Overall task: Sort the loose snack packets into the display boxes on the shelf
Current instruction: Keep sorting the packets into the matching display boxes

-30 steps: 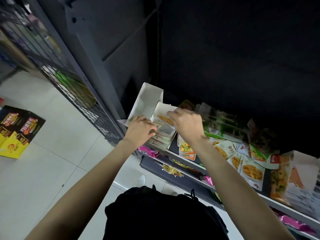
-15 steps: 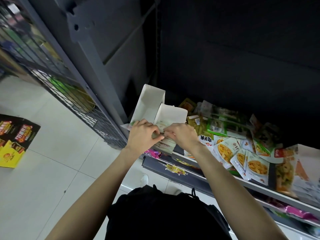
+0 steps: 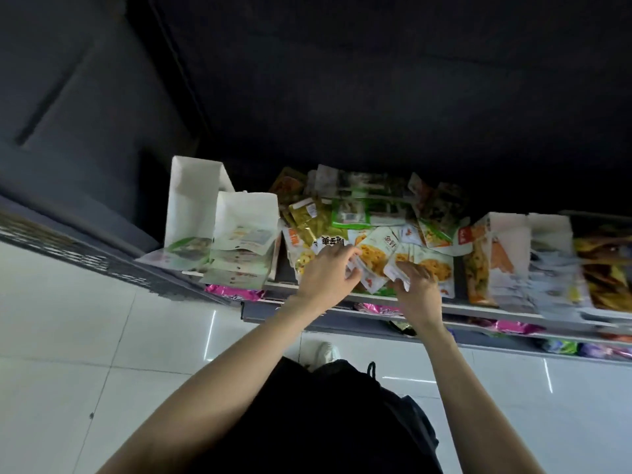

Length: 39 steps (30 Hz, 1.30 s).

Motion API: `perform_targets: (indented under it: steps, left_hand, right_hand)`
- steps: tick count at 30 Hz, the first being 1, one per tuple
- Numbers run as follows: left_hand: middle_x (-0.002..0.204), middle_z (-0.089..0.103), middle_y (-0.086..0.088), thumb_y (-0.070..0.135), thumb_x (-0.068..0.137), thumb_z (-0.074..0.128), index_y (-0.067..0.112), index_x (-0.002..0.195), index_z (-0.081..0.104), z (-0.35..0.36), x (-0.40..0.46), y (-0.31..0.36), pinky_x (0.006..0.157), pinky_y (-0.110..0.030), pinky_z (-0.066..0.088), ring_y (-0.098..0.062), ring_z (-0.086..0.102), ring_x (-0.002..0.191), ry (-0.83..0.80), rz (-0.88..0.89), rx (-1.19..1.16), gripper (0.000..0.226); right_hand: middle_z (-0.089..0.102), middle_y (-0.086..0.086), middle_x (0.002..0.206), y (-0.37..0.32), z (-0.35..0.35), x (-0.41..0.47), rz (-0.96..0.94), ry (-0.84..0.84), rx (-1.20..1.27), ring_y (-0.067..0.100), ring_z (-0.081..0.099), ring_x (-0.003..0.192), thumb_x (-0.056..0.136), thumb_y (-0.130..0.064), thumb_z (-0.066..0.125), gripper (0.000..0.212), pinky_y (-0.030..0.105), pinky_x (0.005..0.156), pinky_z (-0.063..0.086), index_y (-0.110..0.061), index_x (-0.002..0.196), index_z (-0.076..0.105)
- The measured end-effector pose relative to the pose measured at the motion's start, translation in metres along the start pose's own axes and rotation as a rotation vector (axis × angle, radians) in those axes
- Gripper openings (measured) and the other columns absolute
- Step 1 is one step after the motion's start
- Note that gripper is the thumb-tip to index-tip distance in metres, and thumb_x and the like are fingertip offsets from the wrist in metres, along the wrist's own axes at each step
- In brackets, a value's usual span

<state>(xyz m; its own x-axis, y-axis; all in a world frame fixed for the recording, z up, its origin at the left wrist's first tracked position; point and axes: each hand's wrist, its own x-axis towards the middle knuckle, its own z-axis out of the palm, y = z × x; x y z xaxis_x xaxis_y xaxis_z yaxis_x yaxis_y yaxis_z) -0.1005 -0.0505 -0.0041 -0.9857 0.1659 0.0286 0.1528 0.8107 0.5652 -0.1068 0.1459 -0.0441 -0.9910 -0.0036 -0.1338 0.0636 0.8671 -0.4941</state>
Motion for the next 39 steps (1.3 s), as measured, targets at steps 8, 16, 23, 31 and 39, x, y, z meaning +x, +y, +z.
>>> perform_targets:
  steps: [8, 16, 23, 31, 39]
  left_hand:
    - [0.136, 0.045, -0.012, 0.04, 0.092, 0.054, 0.003, 0.144, 0.024, 0.066, 0.052, 0.007, 0.108, -0.033, 0.029, -0.024, 0.04, 0.123, -0.231, -0.079, 0.394, 0.07]
    - [0.11, 0.061, -0.005, 0.034, 0.089, 0.062, 0.008, 0.119, 0.05, 0.062, 0.08, 0.017, 0.079, -0.028, 0.047, -0.018, 0.056, 0.096, -0.218, -0.291, 0.203, 0.041]
    - [0.101, 0.062, -0.003, 0.029, 0.094, 0.055, 0.01, 0.113, 0.049, 0.032, 0.079, 0.019, 0.062, -0.027, 0.043, -0.018, 0.057, 0.079, -0.394, -0.325, 0.094, 0.028]
    - [0.109, 0.069, 0.007, 0.037, 0.091, 0.057, 0.021, 0.114, 0.056, -0.067, 0.007, 0.01, 0.078, -0.027, 0.046, -0.01, 0.067, 0.087, -0.162, -0.095, 0.012, 0.028]
    - [0.089, 0.073, 0.002, 0.035, 0.091, 0.058, 0.015, 0.104, 0.065, -0.142, -0.038, -0.056, 0.06, -0.029, 0.057, -0.011, 0.069, 0.076, 0.475, 0.105, -0.006, 0.025]
  right_hand:
    - [0.015, 0.003, 0.158, 0.033, 0.0, 0.004, -0.07, -0.388, -0.161, 0.021, 0.002, 0.147, 0.099, -0.027, 0.04, 0.047, 0.043, 0.118, 0.003, -0.037, 0.145, 0.032]
    - [0.021, 0.005, 0.154, 0.035, -0.004, 0.014, -0.022, -0.4, -0.181, 0.034, 0.02, 0.139, 0.098, -0.036, 0.041, 0.041, 0.046, 0.111, 0.03, -0.047, 0.137, 0.04]
    - [0.025, -0.001, 0.152, 0.032, -0.006, 0.012, 0.04, -0.372, -0.135, 0.028, 0.026, 0.138, 0.098, -0.041, 0.039, 0.036, 0.051, 0.106, 0.035, -0.048, 0.133, 0.044]
    - [0.056, 0.002, 0.129, -0.037, -0.032, 0.005, 0.224, -0.152, 0.782, 0.019, 0.056, 0.117, 0.084, -0.033, 0.069, 0.083, 0.041, 0.09, 0.052, -0.03, 0.148, 0.016]
    - [0.07, -0.007, 0.094, -0.146, -0.061, -0.008, -0.153, -0.105, 0.657, -0.005, 0.066, 0.066, 0.084, -0.021, 0.07, 0.022, 0.01, 0.057, 0.049, -0.015, 0.105, 0.066]
